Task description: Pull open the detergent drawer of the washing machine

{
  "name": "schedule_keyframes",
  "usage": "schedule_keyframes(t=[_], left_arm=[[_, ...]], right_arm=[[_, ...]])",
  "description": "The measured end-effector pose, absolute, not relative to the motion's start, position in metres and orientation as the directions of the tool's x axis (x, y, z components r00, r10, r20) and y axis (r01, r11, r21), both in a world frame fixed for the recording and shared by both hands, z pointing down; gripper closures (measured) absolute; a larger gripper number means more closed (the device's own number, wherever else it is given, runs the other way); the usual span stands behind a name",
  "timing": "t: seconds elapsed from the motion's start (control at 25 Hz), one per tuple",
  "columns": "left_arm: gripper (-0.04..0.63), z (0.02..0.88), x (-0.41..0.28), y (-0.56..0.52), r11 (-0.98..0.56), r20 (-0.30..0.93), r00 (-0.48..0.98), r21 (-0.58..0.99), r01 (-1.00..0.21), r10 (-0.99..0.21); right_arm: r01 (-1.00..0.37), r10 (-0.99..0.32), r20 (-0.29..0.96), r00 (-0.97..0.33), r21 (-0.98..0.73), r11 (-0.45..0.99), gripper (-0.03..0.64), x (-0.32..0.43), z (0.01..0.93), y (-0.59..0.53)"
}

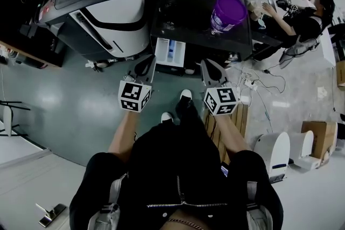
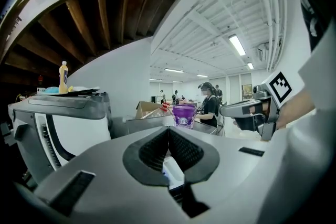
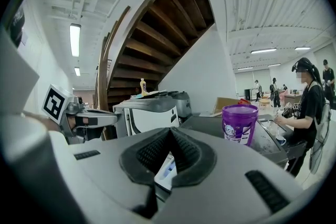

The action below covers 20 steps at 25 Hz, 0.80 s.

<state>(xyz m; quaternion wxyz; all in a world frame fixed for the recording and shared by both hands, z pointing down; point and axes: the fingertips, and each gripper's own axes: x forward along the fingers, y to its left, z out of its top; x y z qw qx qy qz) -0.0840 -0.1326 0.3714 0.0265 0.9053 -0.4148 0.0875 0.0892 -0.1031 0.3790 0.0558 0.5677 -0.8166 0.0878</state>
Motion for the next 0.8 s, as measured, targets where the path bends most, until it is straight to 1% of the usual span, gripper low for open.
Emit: schedule_keyframes(t=[0.8], left_arm=[[0.574, 0.390, -0.081, -0.139, -0.642, 0.204, 0.631, 0.015, -0.766, -0.748]], right_arm=[[-0.934, -0.909, 0.217, -0.356, -0.083, 0.347, 0.614, 0.089, 0.392, -0.104]])
